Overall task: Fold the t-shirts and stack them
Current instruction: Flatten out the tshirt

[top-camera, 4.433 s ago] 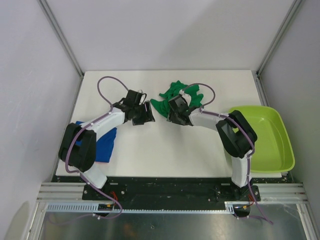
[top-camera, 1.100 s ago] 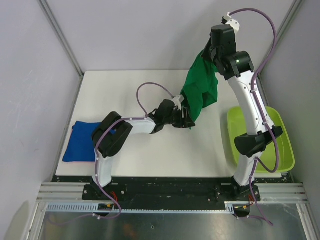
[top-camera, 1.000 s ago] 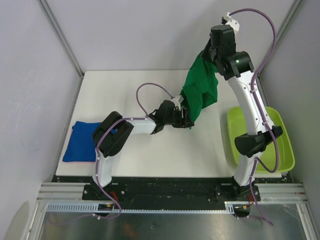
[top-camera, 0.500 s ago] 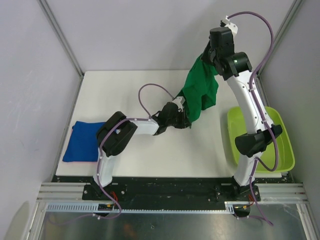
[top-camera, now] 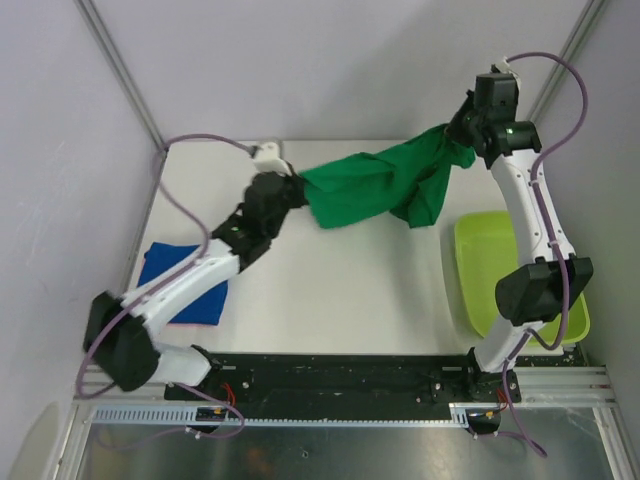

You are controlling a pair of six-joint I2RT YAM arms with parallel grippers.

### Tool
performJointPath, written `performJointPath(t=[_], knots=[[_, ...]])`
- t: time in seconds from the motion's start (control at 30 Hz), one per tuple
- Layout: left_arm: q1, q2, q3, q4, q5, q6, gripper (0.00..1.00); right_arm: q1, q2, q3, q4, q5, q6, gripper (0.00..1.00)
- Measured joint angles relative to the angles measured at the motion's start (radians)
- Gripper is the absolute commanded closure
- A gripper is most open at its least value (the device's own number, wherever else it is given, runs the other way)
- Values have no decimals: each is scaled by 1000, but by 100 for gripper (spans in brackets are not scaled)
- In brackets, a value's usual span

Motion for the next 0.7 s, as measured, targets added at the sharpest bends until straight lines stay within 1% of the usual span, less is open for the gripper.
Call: performJointPath(t=[0.07, 0.17, 0.23, 0.33, 0.43, 0.5, 0.6, 0.7], knots=[[29, -116, 23, -34, -74, 57, 100, -26, -39, -65, 18, -24, 0, 100], [35, -237, 49, -76, -146, 129, 100, -41, -125, -166, 32, -67, 0, 100], [34, -289, 58, -101, -178, 164, 100, -47, -190, -224, 47, -100, 0, 100], [36, -326, 85, -135, -214, 200, 100, -64, -293, -293, 82, -152, 0, 100], [56, -311, 143, -166, -219, 217, 100, -82, -355, -334, 149, -200, 0, 100], [79, -273, 200, -181, -216, 218, 100, -89, -365, -351, 212, -231, 2, 100], [138, -165, 323, -196, -202, 216, 100, -92, -328, -360, 316, -276, 15, 100], [210, -31, 462, -206, -162, 201, 100, -93, -244, -355, 424, -307, 30, 100]])
